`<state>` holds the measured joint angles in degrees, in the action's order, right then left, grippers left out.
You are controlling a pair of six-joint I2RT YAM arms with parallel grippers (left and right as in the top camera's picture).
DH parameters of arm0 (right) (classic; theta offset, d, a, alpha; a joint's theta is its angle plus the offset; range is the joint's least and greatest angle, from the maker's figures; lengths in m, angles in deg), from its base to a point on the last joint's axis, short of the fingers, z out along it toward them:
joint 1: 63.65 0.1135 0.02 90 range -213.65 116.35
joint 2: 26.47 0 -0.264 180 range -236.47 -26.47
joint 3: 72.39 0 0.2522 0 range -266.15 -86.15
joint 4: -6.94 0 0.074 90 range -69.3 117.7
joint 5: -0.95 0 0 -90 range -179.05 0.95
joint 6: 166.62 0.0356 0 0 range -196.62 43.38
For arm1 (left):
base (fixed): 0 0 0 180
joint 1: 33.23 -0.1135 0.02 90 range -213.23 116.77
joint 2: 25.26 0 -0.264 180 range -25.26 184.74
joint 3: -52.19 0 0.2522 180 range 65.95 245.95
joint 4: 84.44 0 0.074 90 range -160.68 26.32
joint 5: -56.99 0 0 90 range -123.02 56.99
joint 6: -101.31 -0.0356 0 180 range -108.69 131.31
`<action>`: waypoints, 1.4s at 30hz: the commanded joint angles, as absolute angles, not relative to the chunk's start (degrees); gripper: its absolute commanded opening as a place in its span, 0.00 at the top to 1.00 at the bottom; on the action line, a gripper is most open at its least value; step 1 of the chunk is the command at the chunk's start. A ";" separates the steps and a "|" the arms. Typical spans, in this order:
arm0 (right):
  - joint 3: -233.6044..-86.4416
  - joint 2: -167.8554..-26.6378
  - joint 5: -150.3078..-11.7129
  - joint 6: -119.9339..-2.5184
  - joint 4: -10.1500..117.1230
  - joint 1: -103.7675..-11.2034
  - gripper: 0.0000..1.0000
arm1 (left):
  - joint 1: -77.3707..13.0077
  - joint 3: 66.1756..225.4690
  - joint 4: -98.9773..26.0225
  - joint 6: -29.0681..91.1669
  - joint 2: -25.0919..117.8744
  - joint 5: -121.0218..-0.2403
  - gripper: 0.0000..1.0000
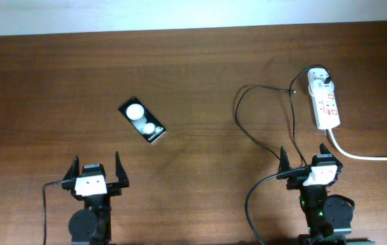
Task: Plug charger to phone and switch on socket
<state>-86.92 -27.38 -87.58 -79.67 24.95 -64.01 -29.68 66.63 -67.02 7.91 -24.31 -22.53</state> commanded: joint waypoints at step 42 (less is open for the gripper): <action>-86.46 -26.88 -88.08 -79.61 25.02 -63.66 0.01 | -29.39 87.57 -57.60 12.18 -10.36 -32.39 0.01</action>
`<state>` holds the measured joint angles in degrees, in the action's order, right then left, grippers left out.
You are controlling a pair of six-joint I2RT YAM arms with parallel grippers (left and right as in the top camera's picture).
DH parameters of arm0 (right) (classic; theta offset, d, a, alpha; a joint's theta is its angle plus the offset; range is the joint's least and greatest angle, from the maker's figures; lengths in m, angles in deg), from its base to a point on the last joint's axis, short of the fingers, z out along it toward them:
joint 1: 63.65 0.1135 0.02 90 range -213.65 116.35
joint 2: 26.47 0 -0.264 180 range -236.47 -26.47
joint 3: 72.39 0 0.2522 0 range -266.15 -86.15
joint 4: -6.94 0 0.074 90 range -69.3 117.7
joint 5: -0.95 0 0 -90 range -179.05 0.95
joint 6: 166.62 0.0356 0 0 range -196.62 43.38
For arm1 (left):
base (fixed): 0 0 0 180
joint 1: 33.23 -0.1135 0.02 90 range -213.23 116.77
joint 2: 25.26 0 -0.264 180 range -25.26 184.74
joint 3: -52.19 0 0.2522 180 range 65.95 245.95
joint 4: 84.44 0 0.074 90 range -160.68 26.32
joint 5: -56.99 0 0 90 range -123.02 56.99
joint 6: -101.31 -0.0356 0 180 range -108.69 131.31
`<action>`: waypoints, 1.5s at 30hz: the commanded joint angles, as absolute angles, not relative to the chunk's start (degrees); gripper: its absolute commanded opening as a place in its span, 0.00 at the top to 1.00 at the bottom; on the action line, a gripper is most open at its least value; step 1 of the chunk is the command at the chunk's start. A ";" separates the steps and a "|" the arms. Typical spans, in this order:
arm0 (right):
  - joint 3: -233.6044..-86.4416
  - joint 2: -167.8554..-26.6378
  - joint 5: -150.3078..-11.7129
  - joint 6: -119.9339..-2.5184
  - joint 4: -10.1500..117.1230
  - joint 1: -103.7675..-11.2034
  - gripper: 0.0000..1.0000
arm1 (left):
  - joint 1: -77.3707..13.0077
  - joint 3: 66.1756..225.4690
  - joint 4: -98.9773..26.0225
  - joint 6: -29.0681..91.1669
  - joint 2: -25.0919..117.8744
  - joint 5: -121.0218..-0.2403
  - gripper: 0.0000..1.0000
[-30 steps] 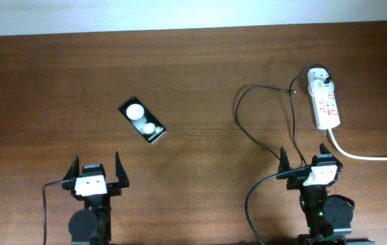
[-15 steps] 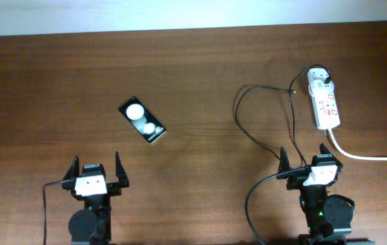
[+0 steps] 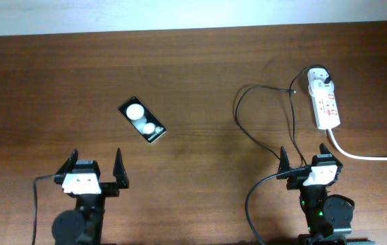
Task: Plug charger to phone and switch on socket
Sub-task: 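Move the left gripper over the black phone and lower onto it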
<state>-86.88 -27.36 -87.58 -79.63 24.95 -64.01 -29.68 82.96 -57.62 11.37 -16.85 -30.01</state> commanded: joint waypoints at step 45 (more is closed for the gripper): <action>-86.46 -26.88 -88.08 -79.61 25.02 -63.66 0.01 | -23.03 136.66 -19.75 29.53 49.51 -33.88 0.01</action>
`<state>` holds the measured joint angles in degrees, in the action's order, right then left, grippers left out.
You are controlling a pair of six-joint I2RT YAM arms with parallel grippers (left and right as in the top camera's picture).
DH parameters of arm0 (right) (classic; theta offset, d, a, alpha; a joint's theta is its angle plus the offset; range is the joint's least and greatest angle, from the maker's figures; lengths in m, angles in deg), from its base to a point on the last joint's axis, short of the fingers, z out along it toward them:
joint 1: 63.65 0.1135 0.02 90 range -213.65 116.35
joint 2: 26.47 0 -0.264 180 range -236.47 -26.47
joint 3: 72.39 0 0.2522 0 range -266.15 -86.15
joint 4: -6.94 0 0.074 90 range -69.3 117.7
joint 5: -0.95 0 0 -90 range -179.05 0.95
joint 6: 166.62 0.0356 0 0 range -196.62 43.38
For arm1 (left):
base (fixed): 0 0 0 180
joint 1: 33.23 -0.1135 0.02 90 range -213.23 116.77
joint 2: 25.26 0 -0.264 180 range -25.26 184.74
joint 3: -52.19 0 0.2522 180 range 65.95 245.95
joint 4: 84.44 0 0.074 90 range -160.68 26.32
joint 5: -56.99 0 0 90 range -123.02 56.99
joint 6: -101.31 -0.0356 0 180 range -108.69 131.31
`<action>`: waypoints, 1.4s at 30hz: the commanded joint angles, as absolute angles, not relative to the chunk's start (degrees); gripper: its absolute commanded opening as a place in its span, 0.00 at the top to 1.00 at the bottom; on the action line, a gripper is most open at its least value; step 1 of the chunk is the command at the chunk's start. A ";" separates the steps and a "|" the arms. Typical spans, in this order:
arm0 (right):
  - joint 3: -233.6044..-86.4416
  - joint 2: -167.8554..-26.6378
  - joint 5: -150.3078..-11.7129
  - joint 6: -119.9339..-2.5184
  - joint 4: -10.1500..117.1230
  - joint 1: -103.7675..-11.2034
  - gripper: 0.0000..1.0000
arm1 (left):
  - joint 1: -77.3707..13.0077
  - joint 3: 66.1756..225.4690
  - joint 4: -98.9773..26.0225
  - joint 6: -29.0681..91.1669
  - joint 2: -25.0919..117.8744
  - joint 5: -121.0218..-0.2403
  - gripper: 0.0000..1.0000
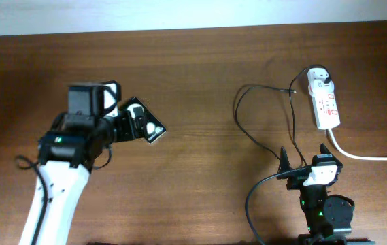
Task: Plug charger to phone and switch on socket
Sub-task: 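Move the left gripper over the black phone and lower onto it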
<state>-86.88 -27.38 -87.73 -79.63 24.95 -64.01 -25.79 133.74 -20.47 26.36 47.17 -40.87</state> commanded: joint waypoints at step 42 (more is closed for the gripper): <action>-86.46 -26.88 -88.08 -79.61 25.02 -63.66 0.01 | -27.43 151.18 -24.36 48.24 85.55 -35.19 0.01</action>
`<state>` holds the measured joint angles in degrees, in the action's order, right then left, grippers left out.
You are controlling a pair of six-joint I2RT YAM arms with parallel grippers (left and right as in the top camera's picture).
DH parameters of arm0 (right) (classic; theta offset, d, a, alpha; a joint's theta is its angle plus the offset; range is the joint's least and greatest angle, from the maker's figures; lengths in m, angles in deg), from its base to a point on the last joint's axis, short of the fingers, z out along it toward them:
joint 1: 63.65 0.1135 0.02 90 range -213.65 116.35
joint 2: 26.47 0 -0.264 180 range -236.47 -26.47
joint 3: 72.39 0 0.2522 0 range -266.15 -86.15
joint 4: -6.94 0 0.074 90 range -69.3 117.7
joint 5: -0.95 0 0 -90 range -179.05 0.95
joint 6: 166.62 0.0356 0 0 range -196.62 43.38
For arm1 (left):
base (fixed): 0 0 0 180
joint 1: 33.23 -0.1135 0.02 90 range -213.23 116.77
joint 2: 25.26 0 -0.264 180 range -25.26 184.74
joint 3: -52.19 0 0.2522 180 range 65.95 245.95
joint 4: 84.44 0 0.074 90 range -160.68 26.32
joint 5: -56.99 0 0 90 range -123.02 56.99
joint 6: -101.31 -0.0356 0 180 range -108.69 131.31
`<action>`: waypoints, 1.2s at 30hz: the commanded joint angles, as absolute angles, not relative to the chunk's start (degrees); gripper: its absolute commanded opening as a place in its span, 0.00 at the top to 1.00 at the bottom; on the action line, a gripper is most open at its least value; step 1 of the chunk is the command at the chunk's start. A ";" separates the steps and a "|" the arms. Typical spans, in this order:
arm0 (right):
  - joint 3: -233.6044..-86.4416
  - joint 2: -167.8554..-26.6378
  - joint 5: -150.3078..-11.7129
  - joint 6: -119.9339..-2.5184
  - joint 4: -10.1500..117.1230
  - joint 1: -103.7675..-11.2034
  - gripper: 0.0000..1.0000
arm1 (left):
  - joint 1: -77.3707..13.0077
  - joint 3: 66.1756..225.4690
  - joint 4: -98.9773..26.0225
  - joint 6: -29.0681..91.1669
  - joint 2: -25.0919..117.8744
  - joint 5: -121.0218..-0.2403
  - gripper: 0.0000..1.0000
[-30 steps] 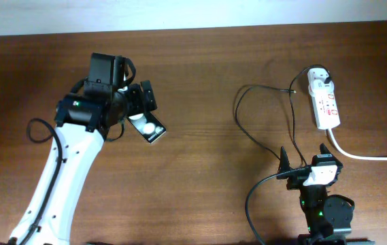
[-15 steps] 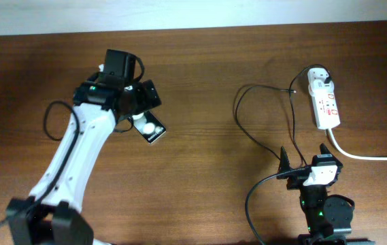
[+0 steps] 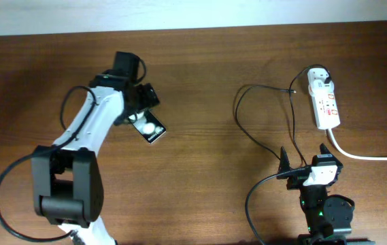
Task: Plug charger to phone and switch on socket
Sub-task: 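Move the left gripper over the black phone and lower onto it, then close the left gripper on the black phone's long edges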
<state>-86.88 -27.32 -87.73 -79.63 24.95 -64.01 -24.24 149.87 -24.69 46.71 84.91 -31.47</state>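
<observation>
The black phone (image 3: 149,128) with two white circles lies slanted on the wooden table (image 3: 200,61), left of centre. My left gripper (image 3: 139,105) hangs over the phone's far left end, fingers spread to either side of it. A white power strip (image 3: 324,102) sits at the far right with the charger plug (image 3: 322,78) in its top socket. The black charger cable (image 3: 237,112) loops left and runs down toward my right gripper (image 3: 303,156), which stands open and empty at its base. The cable's phone end is not clear to see.
The strip's white cord (image 3: 370,157) runs off to the right edge. A black cable (image 3: 251,201) curves beside the right arm's base. The left arm (image 3: 88,133) stretches from the front left up across the table.
The left arm has reached further back and right. Its gripper was beside the phone's left end and now sits over that end. Phone, cable, strip and right arm are where they were.
Both arms stood at their bases with grippers open, the phone lying left of centre. The left gripper then shifted a little left at its base. Later it was out beside the phone, and now it covers the phone's far end. The right arm has stayed still.
</observation>
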 commanded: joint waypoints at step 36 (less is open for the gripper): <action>-86.46 -26.88 -88.08 -79.61 25.02 -63.66 0.01 | -25.72 149.98 -26.02 55.41 97.85 -34.88 0.01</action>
